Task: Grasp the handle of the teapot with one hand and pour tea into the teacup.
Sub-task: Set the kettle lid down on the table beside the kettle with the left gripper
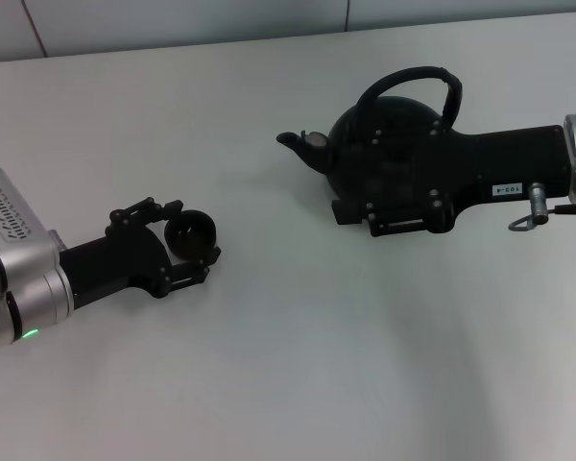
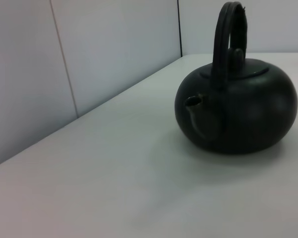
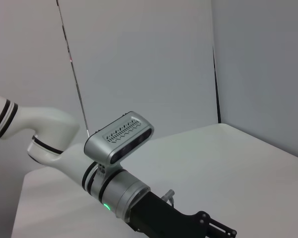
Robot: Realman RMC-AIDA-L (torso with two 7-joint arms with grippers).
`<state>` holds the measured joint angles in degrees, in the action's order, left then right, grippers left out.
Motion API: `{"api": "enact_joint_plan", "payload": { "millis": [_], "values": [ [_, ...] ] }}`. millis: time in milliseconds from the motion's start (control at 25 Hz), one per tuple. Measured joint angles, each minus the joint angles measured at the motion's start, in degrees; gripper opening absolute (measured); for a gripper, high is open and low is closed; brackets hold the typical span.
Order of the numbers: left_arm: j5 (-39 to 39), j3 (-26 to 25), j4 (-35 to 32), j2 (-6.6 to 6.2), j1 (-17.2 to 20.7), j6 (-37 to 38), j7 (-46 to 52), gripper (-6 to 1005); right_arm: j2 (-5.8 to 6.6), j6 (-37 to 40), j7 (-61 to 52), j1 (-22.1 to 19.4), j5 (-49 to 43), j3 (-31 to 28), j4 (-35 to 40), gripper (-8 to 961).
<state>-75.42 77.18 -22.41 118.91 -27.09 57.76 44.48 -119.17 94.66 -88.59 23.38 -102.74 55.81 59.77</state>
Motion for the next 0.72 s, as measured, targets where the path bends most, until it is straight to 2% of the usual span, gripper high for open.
{"api": "enact_joint_plan", "payload": {
  "millis": [520,720],
  "values": [
    [0.18,0.16,-4.43,-0.13,2.71,1.58,0.88,799,0.0,-0.01,0.0,0.09,-0.12,0.0,-0.09,697],
    [0.27,-0.31,-8.99,-0.25,5.13,5.41,2.32,799,0.0,0.0,0.29,-0.01,-0.12,-0.22,-0.27,697]
  ]
}}
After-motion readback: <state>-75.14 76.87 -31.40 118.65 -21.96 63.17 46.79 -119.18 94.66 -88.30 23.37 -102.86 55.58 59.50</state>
